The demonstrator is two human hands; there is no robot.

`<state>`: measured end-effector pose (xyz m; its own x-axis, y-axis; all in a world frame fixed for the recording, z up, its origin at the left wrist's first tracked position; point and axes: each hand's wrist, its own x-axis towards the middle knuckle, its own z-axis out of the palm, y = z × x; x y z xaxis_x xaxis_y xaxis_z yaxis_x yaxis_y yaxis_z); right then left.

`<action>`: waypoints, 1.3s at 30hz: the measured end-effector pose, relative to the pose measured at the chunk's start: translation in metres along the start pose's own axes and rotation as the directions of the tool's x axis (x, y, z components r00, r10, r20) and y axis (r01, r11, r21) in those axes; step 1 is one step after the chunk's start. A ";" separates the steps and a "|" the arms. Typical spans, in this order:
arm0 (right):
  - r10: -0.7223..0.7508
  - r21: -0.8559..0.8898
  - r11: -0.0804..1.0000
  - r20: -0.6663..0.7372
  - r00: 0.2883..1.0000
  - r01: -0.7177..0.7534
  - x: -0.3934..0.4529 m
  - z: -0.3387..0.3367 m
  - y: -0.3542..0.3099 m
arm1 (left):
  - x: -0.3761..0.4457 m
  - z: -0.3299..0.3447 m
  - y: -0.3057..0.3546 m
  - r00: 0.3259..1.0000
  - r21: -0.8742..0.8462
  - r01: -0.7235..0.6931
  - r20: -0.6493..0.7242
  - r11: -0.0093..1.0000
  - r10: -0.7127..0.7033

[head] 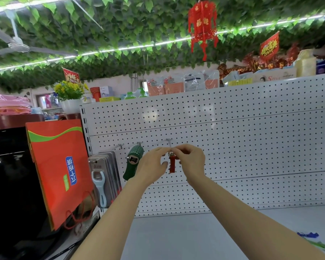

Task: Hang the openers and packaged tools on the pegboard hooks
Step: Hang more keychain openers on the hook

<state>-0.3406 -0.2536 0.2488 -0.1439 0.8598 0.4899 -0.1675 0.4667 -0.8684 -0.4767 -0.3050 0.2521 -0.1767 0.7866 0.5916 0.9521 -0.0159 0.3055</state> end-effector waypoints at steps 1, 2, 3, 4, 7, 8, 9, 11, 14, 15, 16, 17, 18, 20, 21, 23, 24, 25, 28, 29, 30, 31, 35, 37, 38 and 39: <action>0.001 -0.009 1.000 -0.004 1.000 -0.002 -0.001 0.001 0.001 | 0.000 0.000 -0.001 1.000 -0.003 -0.002 0.003 1.000 0.002; 0.007 -0.019 1.000 -0.009 1.000 -0.007 -0.001 0.003 0.002 | 0.001 0.000 -0.001 1.000 -0.004 -0.002 0.009 1.000 0.002; 0.010 -0.030 1.000 -0.014 1.000 -0.010 0.000 0.004 0.003 | 0.001 -0.001 -0.001 1.000 -0.003 -0.001 0.016 1.000 0.001; 0.010 -0.041 0.999 -0.019 1.000 -0.011 0.000 0.005 0.003 | 0.001 -0.001 -0.001 1.000 -0.001 0.001 0.023 1.000 -0.001; 0.002 -0.082 0.997 -0.027 1.000 -0.005 0.004 0.008 0.004 | 0.002 -0.003 -0.003 0.999 0.002 0.005 0.043 1.000 -0.005; -0.002 -0.099 0.995 -0.027 1.000 -0.001 0.005 0.008 0.004 | 0.002 -0.003 -0.003 0.999 0.000 0.007 0.047 1.000 -0.007; -0.008 -0.113 0.994 -0.024 1.000 0.006 0.006 0.009 0.005 | 0.002 -0.002 -0.004 0.999 -0.002 0.010 0.050 1.000 -0.010; -0.024 -0.143 0.990 -0.024 0.999 0.020 0.007 0.008 0.006 | -0.001 -0.001 -0.004 0.999 -0.015 0.013 0.043 1.000 -0.013; -0.048 -0.215 0.976 -0.039 0.998 0.038 0.005 0.003 0.009 | -0.010 0.002 -0.003 1.000 -0.035 0.029 0.009 0.999 -0.029; -0.067 -0.255 0.965 -0.038 0.997 0.055 0.002 0.000 0.011 | -0.014 0.004 -0.003 0.999 -0.030 0.039 -0.003 0.999 -0.039; -0.089 -0.306 0.949 -0.031 0.996 0.076 0.000 -0.003 0.014 | -0.018 0.005 -0.003 0.999 -0.017 0.050 -0.011 0.999 -0.050; -0.111 -0.356 0.929 -0.017 0.994 0.098 -0.003 -0.008 0.018 | -0.022 0.007 -0.004 0.998 -0.007 0.062 -0.014 0.998 -0.062; -0.129 -0.408 0.905 0.003 0.992 0.119 -0.006 -0.014 0.022 | -0.027 0.009 -0.004 0.997 -0.005 0.075 -0.014 0.997 -0.075; -0.155 -0.497 0.853 0.053 0.987 0.160 -0.011 -0.027 0.029 | -0.036 0.013 -0.001 0.995 -0.002 0.096 -0.007 0.995 -0.096; -0.164 -0.536 0.825 0.077 0.984 0.179 -0.013 -0.035 0.032 | -0.041 0.015 0.001 0.995 0.011 0.102 -0.004 0.995 -0.102; -0.180 -0.610 0.762 0.120 0.976 0.215 -0.018 -0.053 0.036 | -0.052 0.020 0.006 0.994 0.055 0.113 0.004 0.992 -0.113; -0.181 -0.643 0.730 0.146 0.973 0.232 -0.021 -0.063 0.038 | -0.057 0.022 0.009 0.992 0.071 0.128 0.010 0.989 -0.129; -0.178 -0.671 0.699 0.172 0.969 0.247 -0.024 -0.075 0.039 | -0.061 0.025 0.012 0.989 0.083 0.146 0.015 0.986 -0.148; -0.173 -0.723 0.633 0.216 0.961 0.277 -0.030 -0.113 0.046 | -0.074 0.037 0.026 0.981 0.135 0.193 -0.004 0.972 -0.194; -0.187 -0.730 0.619 0.223 0.957 0.291 -0.031 -0.128 0.050 | -0.078 0.042 0.033 0.974 0.170 0.225 -0.029 0.959 -0.223; -0.193 -0.741 0.601 0.228 0.954 0.299 -0.033 -0.143 0.054 | -0.082 0.049 0.038 0.961 0.211 0.276 -0.052 0.938 -0.271; -0.192 -0.751 0.587 0.234 0.953 0.303 -0.033 -0.159 0.058 | -0.085 0.056 0.044 0.938 0.255 0.344 -0.055 0.904 -0.342; -0.125 -0.795 0.553 0.218 0.968 0.251 -0.037 -0.233 0.077 | -0.100 0.100 0.069 0.832 0.403 0.470 0.096 0.785 -0.547; -0.096 -0.819 0.522 0.219 0.971 0.237 -0.040 -0.271 0.088 | -0.105 0.127 0.091 0.829 0.412 0.446 0.145 0.794 -0.541; -0.075 -0.834 0.500 0.227 0.971 0.233 -0.042 -0.290 0.092 | -0.106 0.140 0.104 0.830 0.407 0.432 0.168 0.805 -0.531; -0.052 -0.848 0.478 0.233 0.971 0.229 -0.044 -0.310 0.099 | -0.107 0.154 0.119 0.833 0.397 0.415 0.197 0.819 -0.517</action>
<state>-0.0486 -0.1815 0.1175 -0.3580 0.7623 0.5392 0.7140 0.5956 -0.3680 -0.3063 -0.2956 0.1103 -0.5905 0.7849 0.1877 0.8054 0.5584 0.1989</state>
